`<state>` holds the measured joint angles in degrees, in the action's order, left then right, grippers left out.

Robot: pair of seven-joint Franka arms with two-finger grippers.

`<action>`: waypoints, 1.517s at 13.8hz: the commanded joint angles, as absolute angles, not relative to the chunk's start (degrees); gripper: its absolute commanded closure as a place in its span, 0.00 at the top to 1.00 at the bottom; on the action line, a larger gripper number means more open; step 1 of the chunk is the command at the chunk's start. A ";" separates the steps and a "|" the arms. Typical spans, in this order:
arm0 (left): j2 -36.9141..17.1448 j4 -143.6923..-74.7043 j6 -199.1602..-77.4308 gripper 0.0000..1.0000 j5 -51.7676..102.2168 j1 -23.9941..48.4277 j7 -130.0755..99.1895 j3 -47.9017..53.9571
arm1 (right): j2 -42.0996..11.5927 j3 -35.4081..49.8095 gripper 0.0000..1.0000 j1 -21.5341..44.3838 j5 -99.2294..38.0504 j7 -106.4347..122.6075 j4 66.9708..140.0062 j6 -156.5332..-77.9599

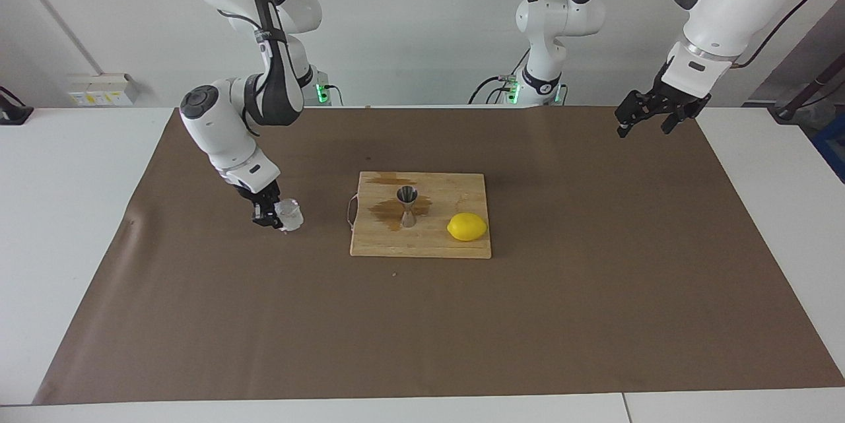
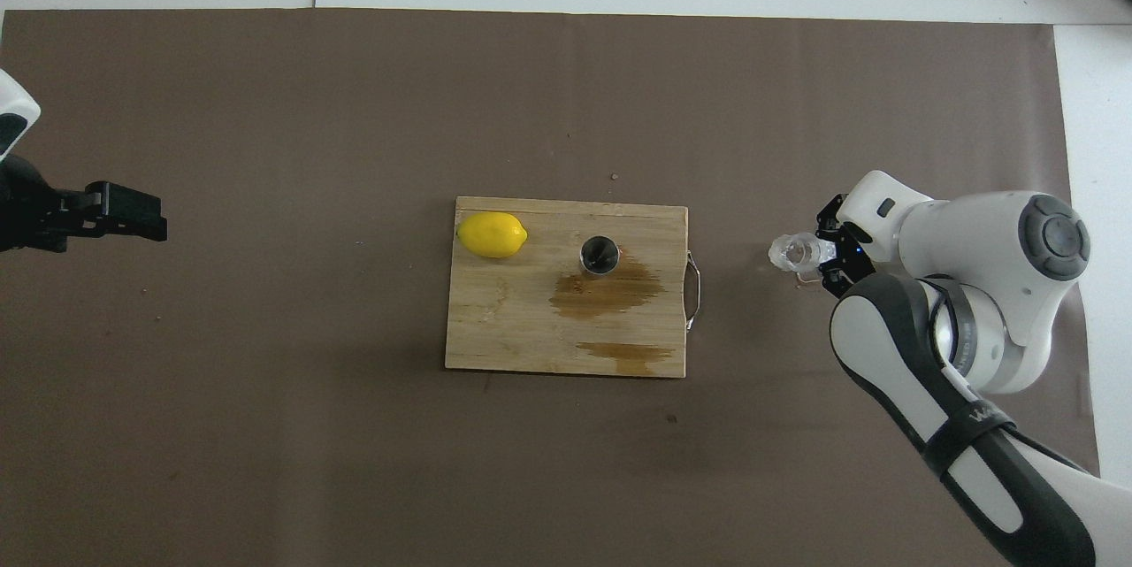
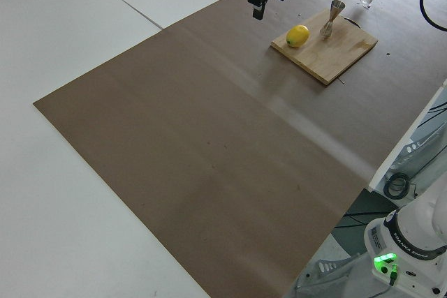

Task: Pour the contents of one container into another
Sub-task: 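Grasp the small glass cup with the right gripper and lift it, then carry the glass cup with the right gripper over the jigger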

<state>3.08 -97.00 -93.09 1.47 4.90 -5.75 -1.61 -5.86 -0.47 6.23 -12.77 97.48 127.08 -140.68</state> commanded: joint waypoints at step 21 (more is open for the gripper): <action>0.61 -89.29 -86.57 1.00 3.96 0.26 -4.75 1.49 | -9.57 0.00 0.00 19.50 4.03 67.26 107.34 -122.80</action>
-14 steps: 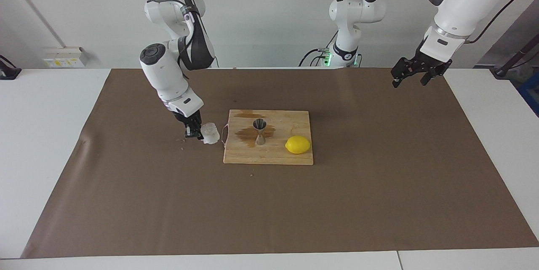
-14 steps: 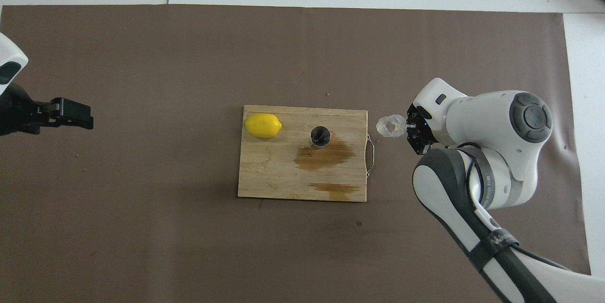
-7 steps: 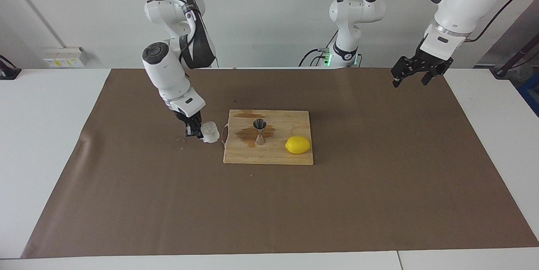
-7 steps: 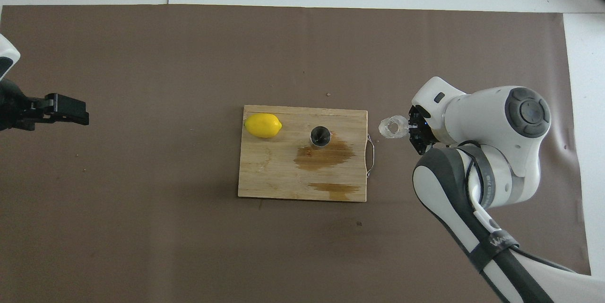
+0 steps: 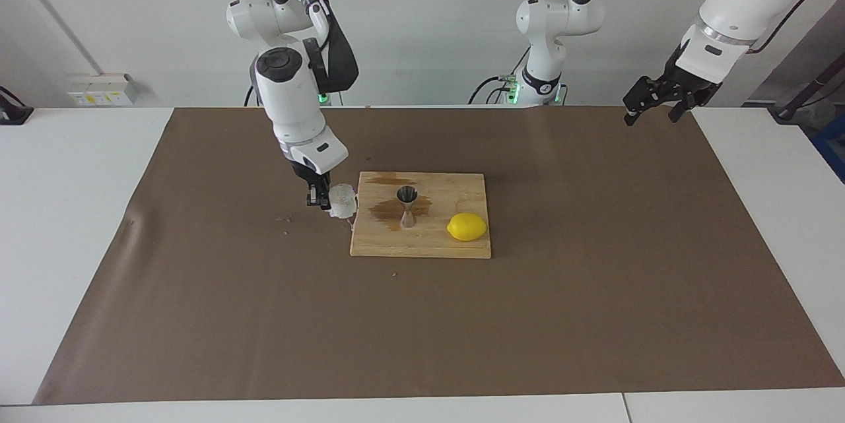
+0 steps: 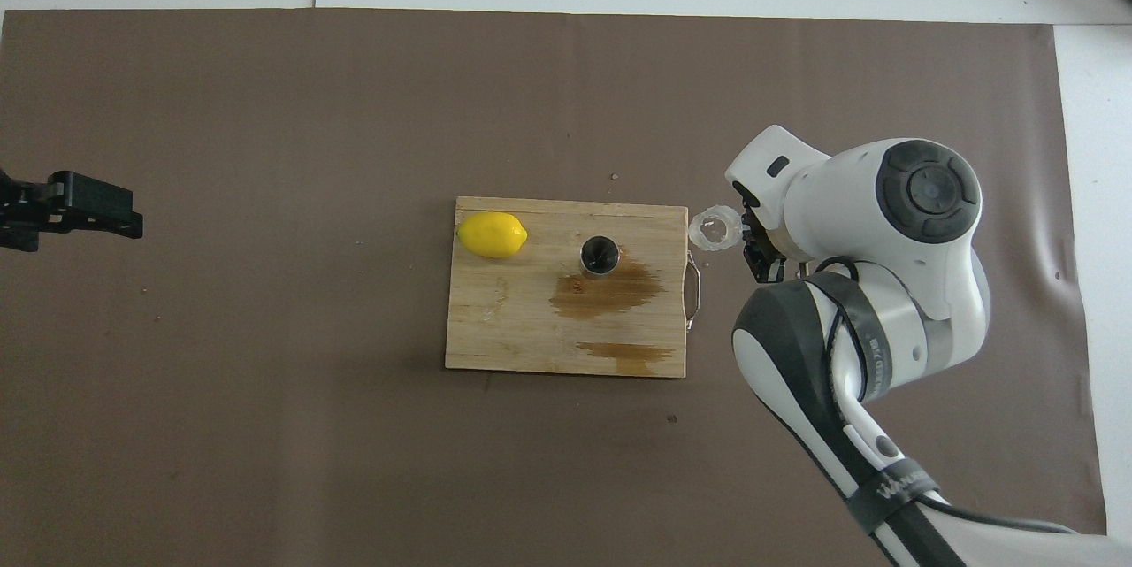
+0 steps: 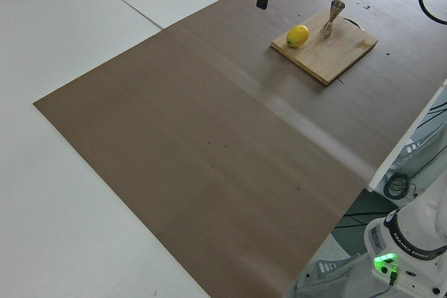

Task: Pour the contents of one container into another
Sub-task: 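Carry the glass cup with the right gripper over the jigger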

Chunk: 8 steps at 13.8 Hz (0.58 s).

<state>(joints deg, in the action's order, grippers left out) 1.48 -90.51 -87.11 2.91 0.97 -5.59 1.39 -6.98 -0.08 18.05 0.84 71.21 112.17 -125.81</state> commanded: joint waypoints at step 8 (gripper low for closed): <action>1.58 -90.88 -85.43 1.00 3.96 -0.18 -5.45 1.49 | -13.18 0.00 0.00 27.59 16.42 56.51 102.04 -120.50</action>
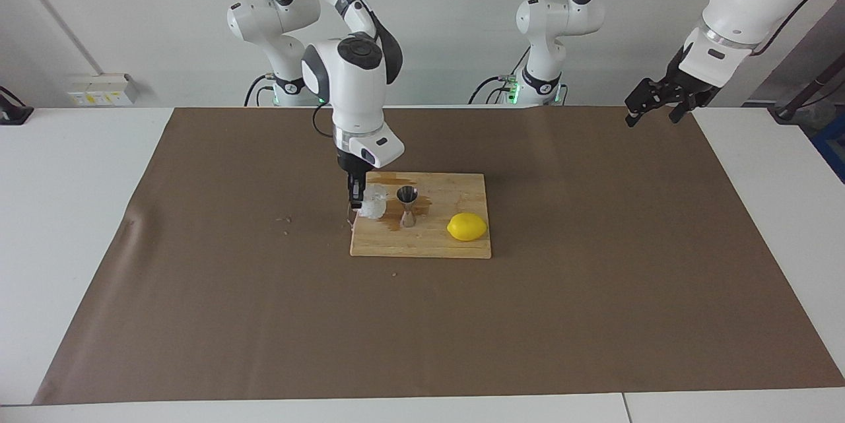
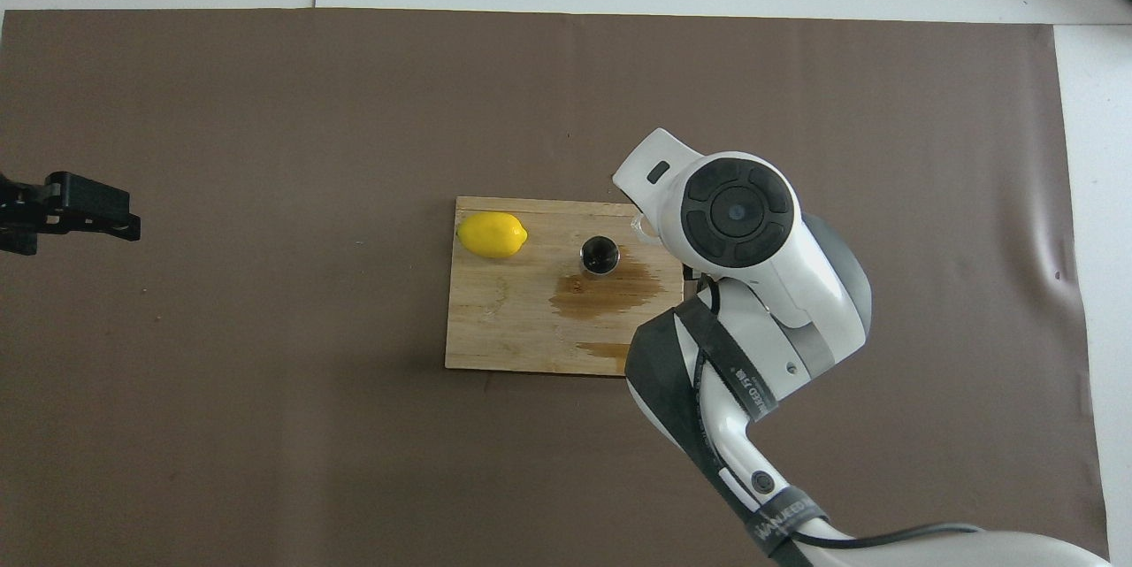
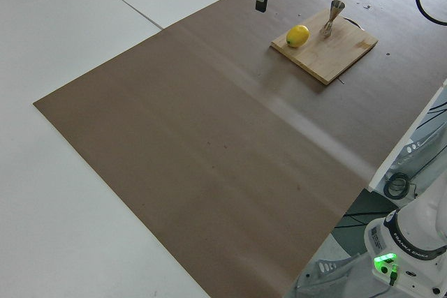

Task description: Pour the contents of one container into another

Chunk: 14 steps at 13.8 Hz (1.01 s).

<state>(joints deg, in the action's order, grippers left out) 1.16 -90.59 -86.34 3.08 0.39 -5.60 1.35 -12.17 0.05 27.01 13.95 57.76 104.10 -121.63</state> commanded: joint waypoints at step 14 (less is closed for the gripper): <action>1.58 -91.05 -85.34 1.00 3.96 -0.09 -5.45 1.49 | -13.36 0.53 0.00 34.01 32.69 55.19 101.51 -117.51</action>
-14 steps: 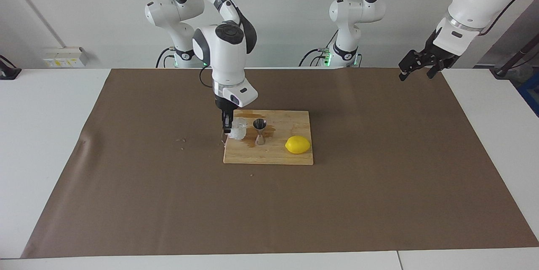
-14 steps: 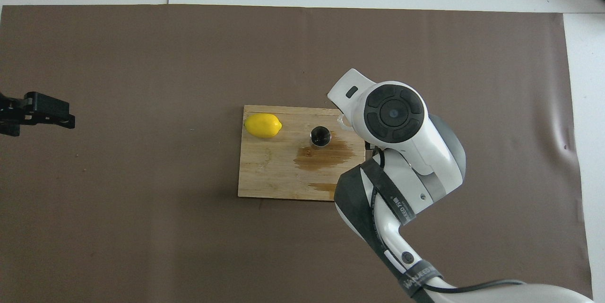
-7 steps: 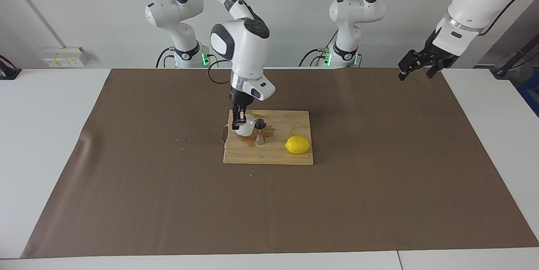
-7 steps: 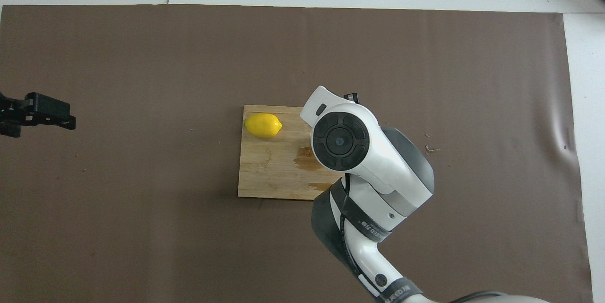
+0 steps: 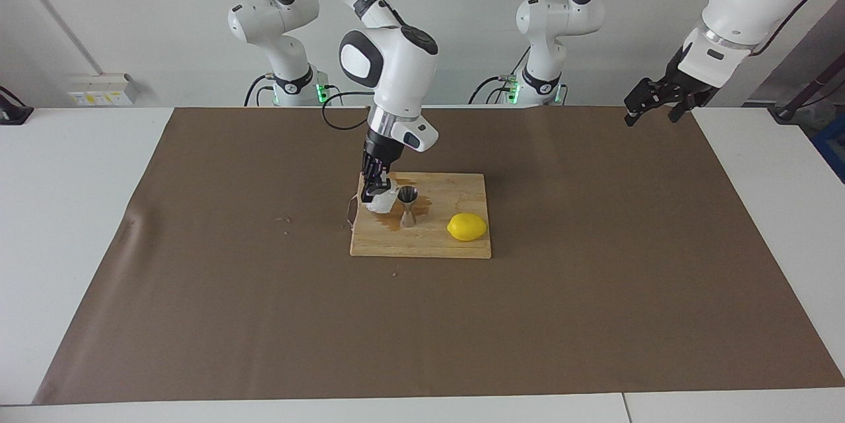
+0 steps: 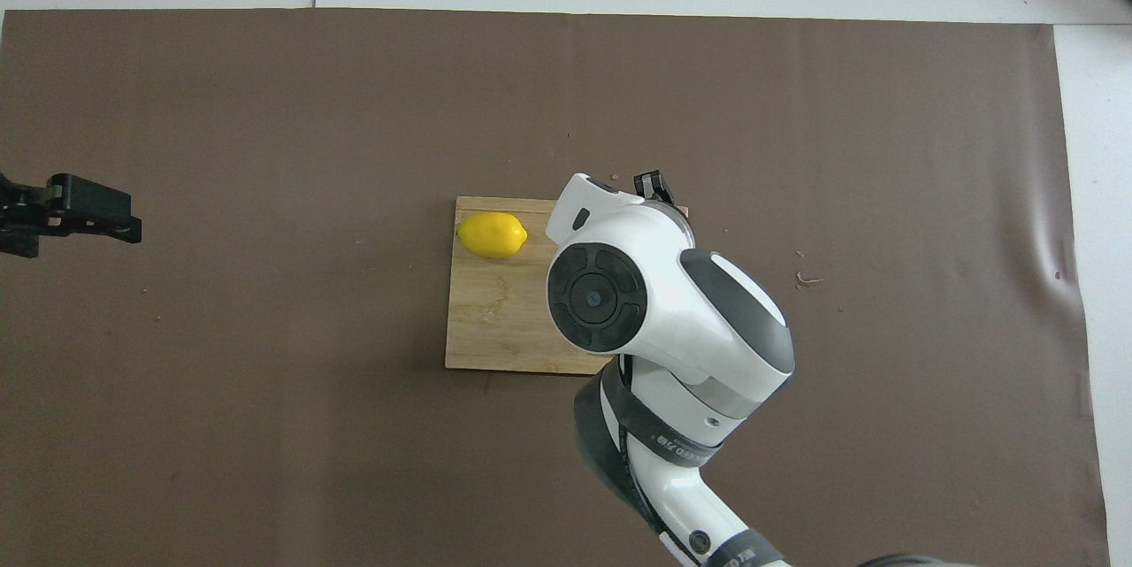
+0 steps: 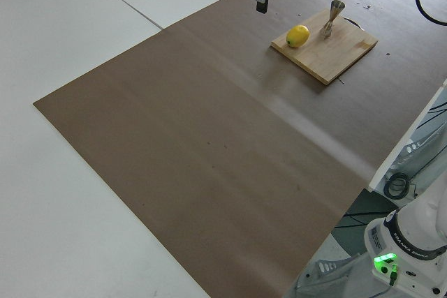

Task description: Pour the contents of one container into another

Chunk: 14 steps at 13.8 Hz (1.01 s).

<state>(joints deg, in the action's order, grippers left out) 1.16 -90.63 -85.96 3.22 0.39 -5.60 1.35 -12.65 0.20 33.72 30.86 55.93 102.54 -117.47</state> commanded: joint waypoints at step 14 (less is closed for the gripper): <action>1.58 -91.05 -85.43 1.00 3.96 -0.09 -5.45 1.49 | -15.29 1.67 0.00 36.83 43.32 55.46 100.19 -112.94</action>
<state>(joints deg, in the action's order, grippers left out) 1.16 -90.63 -85.92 3.25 0.39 -5.60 1.35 -14.24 1.33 37.00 40.83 55.93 101.73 -114.55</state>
